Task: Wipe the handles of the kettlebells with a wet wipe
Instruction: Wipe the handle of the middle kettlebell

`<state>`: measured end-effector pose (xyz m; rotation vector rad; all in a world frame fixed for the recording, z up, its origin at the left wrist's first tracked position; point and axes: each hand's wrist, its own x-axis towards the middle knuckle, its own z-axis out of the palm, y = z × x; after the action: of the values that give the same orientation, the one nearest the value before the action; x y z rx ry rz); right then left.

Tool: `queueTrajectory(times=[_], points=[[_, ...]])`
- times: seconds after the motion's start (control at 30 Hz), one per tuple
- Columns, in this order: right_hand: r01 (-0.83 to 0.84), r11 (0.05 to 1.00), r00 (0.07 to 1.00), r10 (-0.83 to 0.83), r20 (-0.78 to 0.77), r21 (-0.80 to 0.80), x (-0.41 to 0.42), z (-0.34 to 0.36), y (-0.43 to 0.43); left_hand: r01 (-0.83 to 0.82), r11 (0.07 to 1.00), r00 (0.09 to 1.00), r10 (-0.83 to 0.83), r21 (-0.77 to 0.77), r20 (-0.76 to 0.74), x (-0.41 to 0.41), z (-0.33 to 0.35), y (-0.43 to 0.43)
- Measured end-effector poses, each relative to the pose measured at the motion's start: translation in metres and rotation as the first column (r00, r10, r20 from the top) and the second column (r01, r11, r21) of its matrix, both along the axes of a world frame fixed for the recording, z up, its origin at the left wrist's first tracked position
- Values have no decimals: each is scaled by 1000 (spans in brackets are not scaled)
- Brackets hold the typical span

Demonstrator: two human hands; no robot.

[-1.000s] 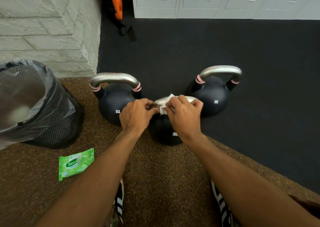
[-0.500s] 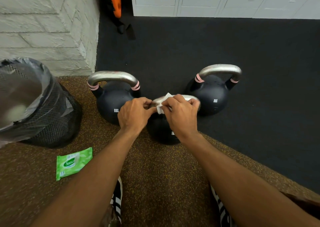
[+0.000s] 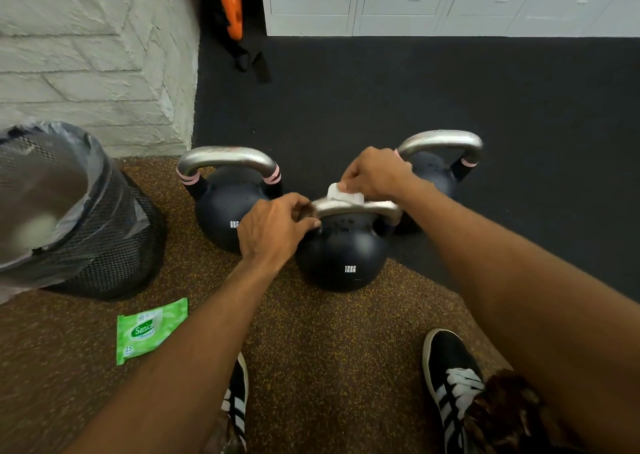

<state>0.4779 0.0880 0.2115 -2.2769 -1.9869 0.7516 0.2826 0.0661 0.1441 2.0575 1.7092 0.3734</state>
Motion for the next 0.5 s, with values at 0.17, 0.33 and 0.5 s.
queueTrajectory(times=[0.17, 0.33, 0.5], points=[[-160, 987, 987, 160, -30, 2, -10, -7, 12, 39, 996, 999, -37, 83, -20, 0, -3, -2], [-167, 984, 986, 165, -39, -63, 8, -6, 16, 52, 996, 998, -49, 69, -49, -1, -2, 2], [-121, 990, 987, 111, -120, -74, 26, -11, 19, 80, 994, 993, -73, 78, -93, 1, 1, 2]])
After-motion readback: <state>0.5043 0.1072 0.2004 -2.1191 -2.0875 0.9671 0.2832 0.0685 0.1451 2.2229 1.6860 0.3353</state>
